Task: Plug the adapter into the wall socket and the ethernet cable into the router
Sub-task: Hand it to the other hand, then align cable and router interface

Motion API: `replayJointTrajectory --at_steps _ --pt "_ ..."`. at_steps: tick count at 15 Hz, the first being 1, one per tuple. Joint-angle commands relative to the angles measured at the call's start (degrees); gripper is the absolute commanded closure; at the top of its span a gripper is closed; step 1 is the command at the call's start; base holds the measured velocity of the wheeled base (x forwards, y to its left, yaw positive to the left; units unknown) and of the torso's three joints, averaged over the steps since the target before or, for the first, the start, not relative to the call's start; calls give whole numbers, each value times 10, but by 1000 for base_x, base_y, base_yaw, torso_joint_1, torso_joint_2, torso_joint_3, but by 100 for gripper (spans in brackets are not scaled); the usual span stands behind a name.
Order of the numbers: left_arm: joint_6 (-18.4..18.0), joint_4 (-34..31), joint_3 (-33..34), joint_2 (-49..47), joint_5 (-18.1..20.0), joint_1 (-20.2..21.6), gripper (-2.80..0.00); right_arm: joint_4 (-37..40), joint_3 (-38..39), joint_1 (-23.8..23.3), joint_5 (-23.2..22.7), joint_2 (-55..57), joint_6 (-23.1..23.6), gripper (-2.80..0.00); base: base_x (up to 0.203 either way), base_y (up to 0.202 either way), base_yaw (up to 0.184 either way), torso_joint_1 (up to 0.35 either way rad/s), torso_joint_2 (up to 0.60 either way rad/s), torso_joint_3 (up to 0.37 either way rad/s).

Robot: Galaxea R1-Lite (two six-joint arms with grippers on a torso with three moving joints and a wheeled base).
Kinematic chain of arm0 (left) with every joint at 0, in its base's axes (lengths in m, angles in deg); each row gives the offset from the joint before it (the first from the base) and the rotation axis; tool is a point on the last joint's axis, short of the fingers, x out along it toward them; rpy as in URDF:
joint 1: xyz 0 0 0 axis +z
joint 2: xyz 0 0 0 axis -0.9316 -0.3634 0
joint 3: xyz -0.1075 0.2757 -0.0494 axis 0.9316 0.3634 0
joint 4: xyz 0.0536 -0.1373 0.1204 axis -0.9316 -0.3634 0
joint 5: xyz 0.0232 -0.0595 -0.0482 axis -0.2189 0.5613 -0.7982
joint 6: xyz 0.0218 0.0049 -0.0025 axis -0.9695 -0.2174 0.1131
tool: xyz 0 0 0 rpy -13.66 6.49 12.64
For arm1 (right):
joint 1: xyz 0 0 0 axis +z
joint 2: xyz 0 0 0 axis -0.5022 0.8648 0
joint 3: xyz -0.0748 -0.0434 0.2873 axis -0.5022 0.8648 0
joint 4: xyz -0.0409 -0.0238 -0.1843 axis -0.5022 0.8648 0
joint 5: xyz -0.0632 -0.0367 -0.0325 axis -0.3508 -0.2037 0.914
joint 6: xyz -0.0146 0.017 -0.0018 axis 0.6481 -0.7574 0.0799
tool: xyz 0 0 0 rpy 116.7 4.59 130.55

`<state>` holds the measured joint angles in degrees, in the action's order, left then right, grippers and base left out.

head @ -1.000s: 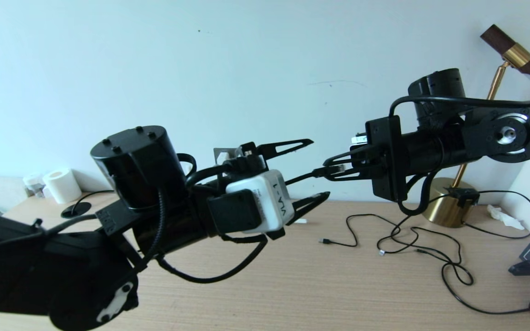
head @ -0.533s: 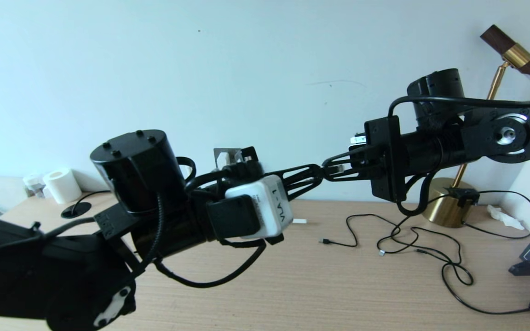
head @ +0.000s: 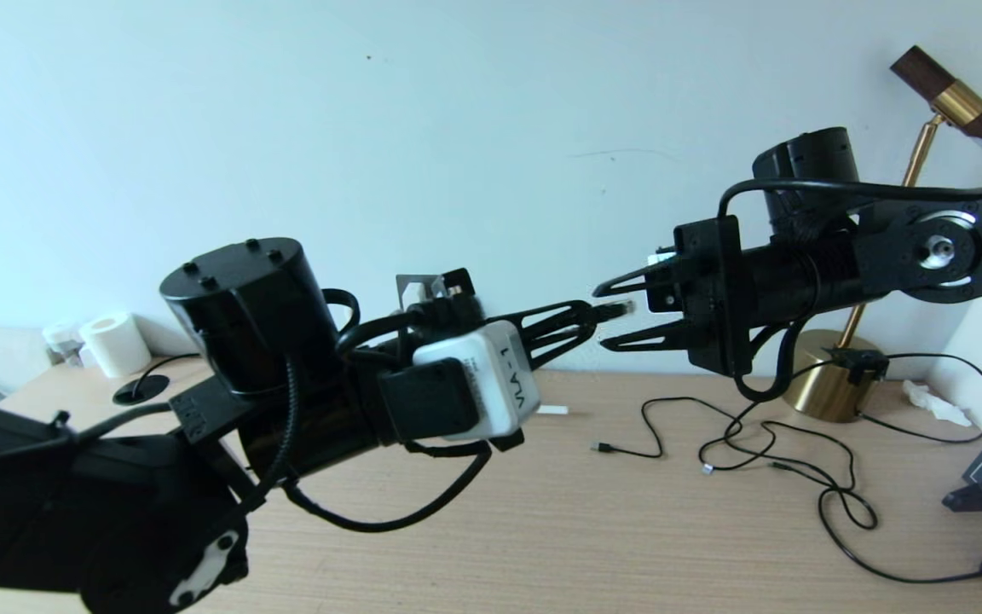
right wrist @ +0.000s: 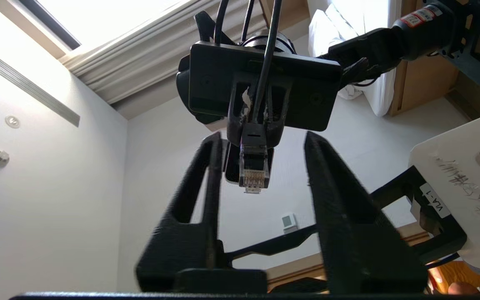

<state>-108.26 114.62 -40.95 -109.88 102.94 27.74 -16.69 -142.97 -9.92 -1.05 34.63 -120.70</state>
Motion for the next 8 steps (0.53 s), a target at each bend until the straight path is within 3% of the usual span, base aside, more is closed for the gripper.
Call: replayJointTrajectory --at_steps 1,4,5,8 --pt "-3 3 5 3 1 1 0 0 -1 0 -5 0 -5 -280 0 0 0 0 0 0" --pt "-1 2 21 18 -2 1 0 0 1 -3 -3 -1 1 -280 0 0 0 0 0 0" --pt "22 -1 25 25 -5 1 0 1 2 -8 -2 -8 8 -280 0 0 0 0 0 0" --pt "165 2 62 45 -60 1 0 0 19 -40 19 -59 37 -280 0 0 0 0 0 0"
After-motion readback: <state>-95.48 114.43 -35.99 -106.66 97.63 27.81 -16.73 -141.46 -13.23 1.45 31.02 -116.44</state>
